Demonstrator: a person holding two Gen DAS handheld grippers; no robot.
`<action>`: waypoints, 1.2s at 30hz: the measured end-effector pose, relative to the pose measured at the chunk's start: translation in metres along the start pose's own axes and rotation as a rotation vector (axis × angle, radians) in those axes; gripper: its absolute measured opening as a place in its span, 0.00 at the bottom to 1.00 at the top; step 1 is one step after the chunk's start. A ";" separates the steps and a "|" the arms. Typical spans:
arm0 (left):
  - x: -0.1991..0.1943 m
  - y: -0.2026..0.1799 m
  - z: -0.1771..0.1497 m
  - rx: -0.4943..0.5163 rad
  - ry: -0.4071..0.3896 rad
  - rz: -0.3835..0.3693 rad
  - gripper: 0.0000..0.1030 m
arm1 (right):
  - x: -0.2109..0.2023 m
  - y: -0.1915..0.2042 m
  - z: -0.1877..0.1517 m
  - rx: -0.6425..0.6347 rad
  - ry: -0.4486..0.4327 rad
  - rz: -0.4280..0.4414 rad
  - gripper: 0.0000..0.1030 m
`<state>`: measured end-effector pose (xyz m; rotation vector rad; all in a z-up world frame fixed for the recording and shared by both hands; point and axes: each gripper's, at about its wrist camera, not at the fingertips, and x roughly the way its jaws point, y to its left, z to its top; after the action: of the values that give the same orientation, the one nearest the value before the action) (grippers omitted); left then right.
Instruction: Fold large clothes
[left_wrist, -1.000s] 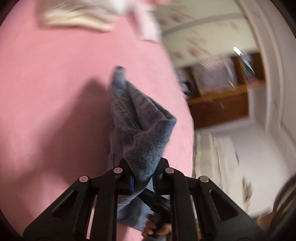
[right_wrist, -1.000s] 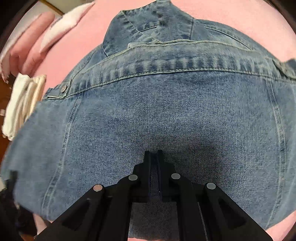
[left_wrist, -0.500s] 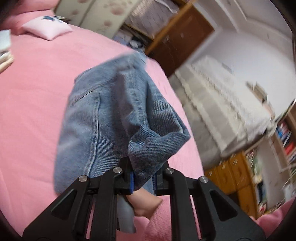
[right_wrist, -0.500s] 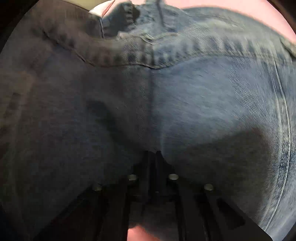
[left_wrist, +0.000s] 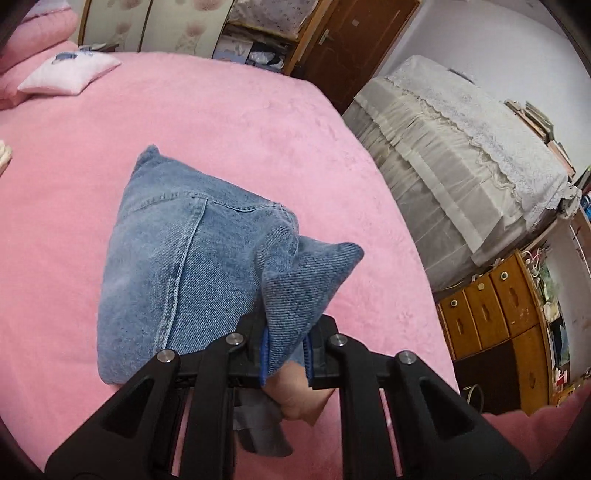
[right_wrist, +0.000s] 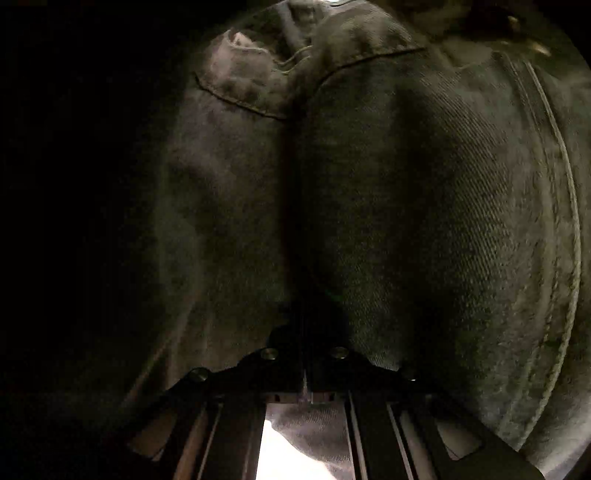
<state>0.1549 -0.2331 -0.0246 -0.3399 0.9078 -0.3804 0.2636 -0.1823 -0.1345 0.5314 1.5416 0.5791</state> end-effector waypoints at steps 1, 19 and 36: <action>-0.008 -0.002 0.002 0.008 -0.010 -0.001 0.10 | -0.005 0.002 0.003 -0.024 -0.001 -0.009 0.00; 0.038 -0.012 -0.014 0.082 0.058 0.009 0.10 | -0.218 -0.079 0.070 -0.007 -0.412 -0.260 0.01; 0.101 -0.018 -0.073 0.234 0.492 0.072 0.51 | -0.269 -0.099 -0.058 0.031 -0.307 -0.147 0.26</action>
<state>0.1487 -0.3043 -0.1279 0.0076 1.3365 -0.5094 0.2202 -0.4347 0.0078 0.5007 1.2859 0.3433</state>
